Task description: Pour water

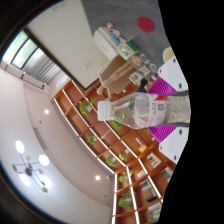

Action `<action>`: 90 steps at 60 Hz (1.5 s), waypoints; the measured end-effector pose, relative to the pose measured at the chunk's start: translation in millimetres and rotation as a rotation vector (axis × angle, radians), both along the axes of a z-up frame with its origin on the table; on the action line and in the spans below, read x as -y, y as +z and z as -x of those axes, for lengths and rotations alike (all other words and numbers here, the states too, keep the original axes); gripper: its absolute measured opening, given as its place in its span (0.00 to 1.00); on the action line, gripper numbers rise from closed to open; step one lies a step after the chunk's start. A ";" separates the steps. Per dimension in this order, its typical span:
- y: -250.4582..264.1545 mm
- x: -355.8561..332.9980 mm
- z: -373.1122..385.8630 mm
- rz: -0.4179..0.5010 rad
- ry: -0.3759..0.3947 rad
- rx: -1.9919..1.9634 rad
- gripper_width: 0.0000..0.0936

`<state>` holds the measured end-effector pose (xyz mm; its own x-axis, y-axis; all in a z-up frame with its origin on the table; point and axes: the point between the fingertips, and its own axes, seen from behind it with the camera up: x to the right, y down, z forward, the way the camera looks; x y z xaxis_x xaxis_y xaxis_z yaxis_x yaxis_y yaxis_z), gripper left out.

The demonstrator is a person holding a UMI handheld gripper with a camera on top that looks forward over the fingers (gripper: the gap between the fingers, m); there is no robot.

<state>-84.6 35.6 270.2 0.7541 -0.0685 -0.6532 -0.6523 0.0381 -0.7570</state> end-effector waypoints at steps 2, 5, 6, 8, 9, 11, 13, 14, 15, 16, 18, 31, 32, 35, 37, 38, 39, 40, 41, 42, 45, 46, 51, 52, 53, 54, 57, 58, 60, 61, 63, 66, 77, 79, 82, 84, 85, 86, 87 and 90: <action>-0.3 -0.5 -16.8 0.036 -0.041 0.114 0.42; -4.2 3.2 -43.5 0.094 -0.120 0.263 0.42; -3.3 3.9 -53.5 0.107 -0.148 0.310 0.42; -3.3 3.8 -75.9 0.130 -0.198 0.406 0.42; -4.9 5.2 -85.1 0.148 -0.222 0.446 0.42; -8.5 8.8 -105.0 0.190 -0.268 0.515 0.42; -9.4 14.6 -124.2 0.228 -0.307 0.577 0.42; -10.9 16.2 -133.3 0.248 -0.326 0.604 0.42; -21.7 15.3 -149.4 0.263 -0.346 0.629 0.42; -17.0 19.9 -152.1 0.288 -0.364 0.643 0.42; -24.0 22.3 -168.6 0.322 -0.391 0.673 0.42; -95.6 14.1 -245.5 0.414 -0.456 0.673 0.42; -101.1 14.0 -249.5 0.420 -0.458 0.672 0.42; -117.9 12.3 -258.1 0.437 -0.469 0.670 0.42; -126.2 11.0 -263.1 0.445 -0.469 0.675 0.42; -130.6 10.3 -265.2 0.449 -0.467 0.678 0.42; -134.5 9.6 -267.2 0.455 -0.467 0.680 0.42; -138.7 9.4 -269.2 0.463 -0.467 0.680 0.42; -138.6 7.1 -267.1 0.475 -0.466 0.678 0.42; -153.6 13.7 -273.5 0.475 -0.463 0.678 0.42; -165.7 10.7 -272.7 0.496 -0.447 0.656 0.43; -160.2 9.3 -273.8 0.462 -0.460 0.660 0.43; -162.8 6.2 -270.1 0.416 -0.441 0.616 0.44; -163.2 7.0 -269.5 0.411 -0.439 0.608 0.44; -162.4 8.3 -270.1 0.408 -0.443 0.608 0.45; -162.1 8.7 -270.4 0.407 -0.443 0.611 0.46; -161.3 8.7 -269.1 0.402 -0.438 0.622 0.48; -162.6 5.8 -268.9 0.398 -0.438 0.626 0.48; -162.1 7.2 -267.4 0.397 -0.439 0.632 0.50; -161.7 7.5 -266.9 0.397 -0.441 0.634 0.51; -161.9 8.6 -266.4 0.399 -0.445 0.633 0.58; -167.6 9.8 -265.2 0.420 -0.435 0.622 0.62; -176.0 17.7 -246.3 0.430 -0.367 0.636 0.95; -176.8 23.0 -241.4 0.432 -0.362 0.633 0.95; -178.0 35.1 -232.8 0.440 -0.345 0.624 0.95; -180.7 41.5 -222.9 0.447 -0.325 0.625 0.95; -181.7 45.7 -218.4 0.451 -0.312 0.625 0.95; -182.6 50.3 -213.8 0.455 -0.299 0.626 0.95; -183.3 55.3 -209.6 0.458 -0.289 0.627 0.95; -183.0 71.9 -196.7 0.463 -0.265 0.631 0.95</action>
<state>112.1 -36.3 87.2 0.8909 -0.4535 0.0258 -0.1126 -0.2753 -0.9547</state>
